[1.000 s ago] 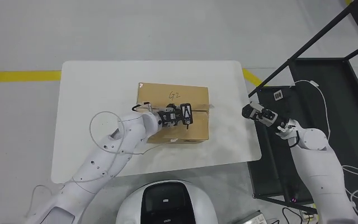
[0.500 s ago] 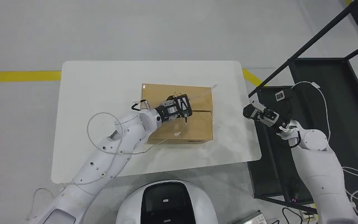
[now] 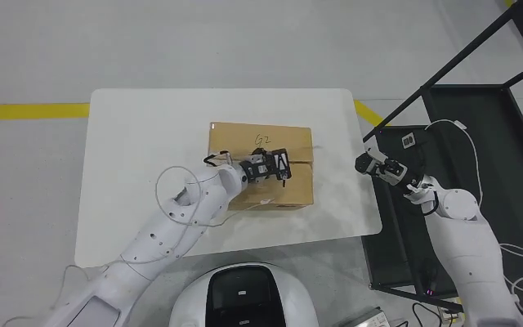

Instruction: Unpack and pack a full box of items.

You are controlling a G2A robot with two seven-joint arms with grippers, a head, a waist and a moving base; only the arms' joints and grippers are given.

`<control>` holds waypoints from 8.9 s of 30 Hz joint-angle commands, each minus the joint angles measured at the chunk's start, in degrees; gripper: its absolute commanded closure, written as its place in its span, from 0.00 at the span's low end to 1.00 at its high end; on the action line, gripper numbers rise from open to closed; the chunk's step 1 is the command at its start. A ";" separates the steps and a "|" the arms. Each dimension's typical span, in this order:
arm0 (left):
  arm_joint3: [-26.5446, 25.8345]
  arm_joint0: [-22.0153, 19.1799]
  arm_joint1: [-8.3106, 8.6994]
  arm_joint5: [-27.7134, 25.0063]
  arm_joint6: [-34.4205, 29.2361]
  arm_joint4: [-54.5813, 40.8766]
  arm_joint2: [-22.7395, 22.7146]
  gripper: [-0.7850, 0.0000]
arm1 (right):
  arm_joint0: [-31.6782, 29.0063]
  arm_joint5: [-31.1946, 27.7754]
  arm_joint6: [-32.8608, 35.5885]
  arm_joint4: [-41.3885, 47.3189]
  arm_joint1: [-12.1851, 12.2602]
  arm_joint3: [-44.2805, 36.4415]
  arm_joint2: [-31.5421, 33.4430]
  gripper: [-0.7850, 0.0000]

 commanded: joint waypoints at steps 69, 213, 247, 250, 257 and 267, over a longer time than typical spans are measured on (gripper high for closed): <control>-9.94 19.99 14.50 -32.35 -28.15 -78.84 -47.98 0.00 | 13.27 18.47 -5.31 -20.11 -2.79 -11.76 -21.56 0.00; -1.83 29.63 30.63 -32.34 25.01 -58.45 -50.40 0.00 | 17.58 24.77 -10.54 -22.26 -9.57 -10.99 -25.14 0.00; -1.83 29.63 30.63 -32.34 25.01 -58.45 -50.40 0.00 | 4.13 14.21 -8.05 -16.00 -5.35 -13.53 -3.93 0.00; -1.83 29.63 30.63 -32.34 25.01 -58.45 -50.40 0.00 | 2.98 12.71 -6.89 -12.98 -5.24 -13.12 -2.86 0.00; -1.83 29.63 30.63 -32.34 25.01 -58.45 -50.40 0.00 | 5.96 14.29 -3.08 -12.90 -5.43 -11.85 -7.02 0.00; -1.83 29.63 30.63 -32.34 25.01 -58.45 -50.40 0.00 | 14.34 16.36 -2.98 -14.69 -7.60 -9.57 -20.82 0.00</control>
